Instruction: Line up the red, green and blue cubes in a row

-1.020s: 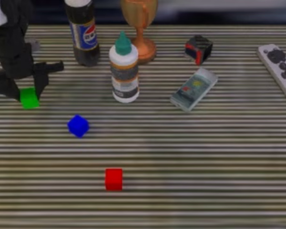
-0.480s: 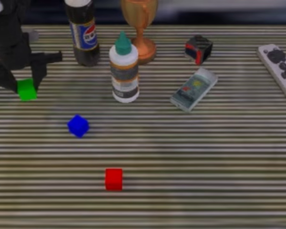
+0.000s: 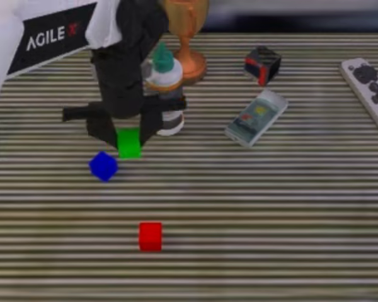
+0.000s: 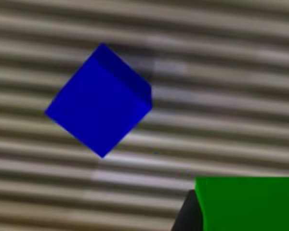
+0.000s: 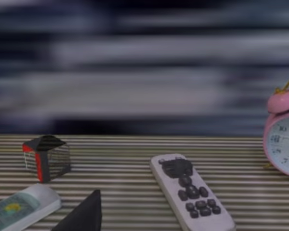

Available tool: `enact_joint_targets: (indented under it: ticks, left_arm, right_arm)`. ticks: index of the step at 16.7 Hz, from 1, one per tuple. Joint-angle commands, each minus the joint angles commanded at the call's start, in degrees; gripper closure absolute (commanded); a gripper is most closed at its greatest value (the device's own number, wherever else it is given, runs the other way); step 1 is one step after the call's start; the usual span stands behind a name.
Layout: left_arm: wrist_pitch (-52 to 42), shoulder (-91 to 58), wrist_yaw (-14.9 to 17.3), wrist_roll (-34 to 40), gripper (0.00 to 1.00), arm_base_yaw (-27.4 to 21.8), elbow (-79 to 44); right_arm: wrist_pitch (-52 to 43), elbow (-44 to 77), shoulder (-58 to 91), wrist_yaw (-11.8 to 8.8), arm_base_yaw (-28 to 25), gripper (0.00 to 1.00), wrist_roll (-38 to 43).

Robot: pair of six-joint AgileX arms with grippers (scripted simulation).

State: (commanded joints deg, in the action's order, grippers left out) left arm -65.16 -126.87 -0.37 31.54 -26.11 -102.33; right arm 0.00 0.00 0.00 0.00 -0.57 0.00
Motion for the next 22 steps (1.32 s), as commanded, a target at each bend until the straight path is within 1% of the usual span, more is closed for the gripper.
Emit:
enact_joint_targets:
  ticks: [4, 6, 7, 9, 14, 19, 22]
  left_arm:
    - [0.7, 3.7, -0.1, 9.8, 1.00, -14.2, 4.6]
    - [1.2, 5.3, -0.3, 13.2, 1.00, -18.7, 6.3]
    - [1.3, 5.8, -0.3, 14.3, 1.00, -20.1, 6.8]
    - [1.5, 6.3, -0.4, 15.1, 1.00, -21.0, 7.2]
    - [2.4, 5.7, -0.3, 14.9, 1.00, -20.8, 7.9]
    - [13.0, 2.6, -0.3, 15.1, 1.00, -20.9, 14.5]
    - [15.4, 1.5, -0.3, 15.1, 1.00, -21.0, 16.4]
  right_arm:
    - [0.0, 0.0, 0.0, 0.0, 0.0, 0.00, 0.0]
    - [0.0, 0.0, 0.0, 0.0, 0.0, 0.00, 0.0]
    - [0.0, 0.0, 0.0, 0.0, 0.0, 0.00, 0.0]
    - [0.0, 0.0, 0.0, 0.0, 0.0, 0.00, 0.0]
    - [0.0, 0.0, 0.0, 0.0, 0.0, 0.00, 0.0]
    - [0.0, 0.0, 0.0, 0.0, 0.0, 0.00, 0.0]
    - [0.0, 0.0, 0.0, 0.0, 0.0, 0.00, 0.0]
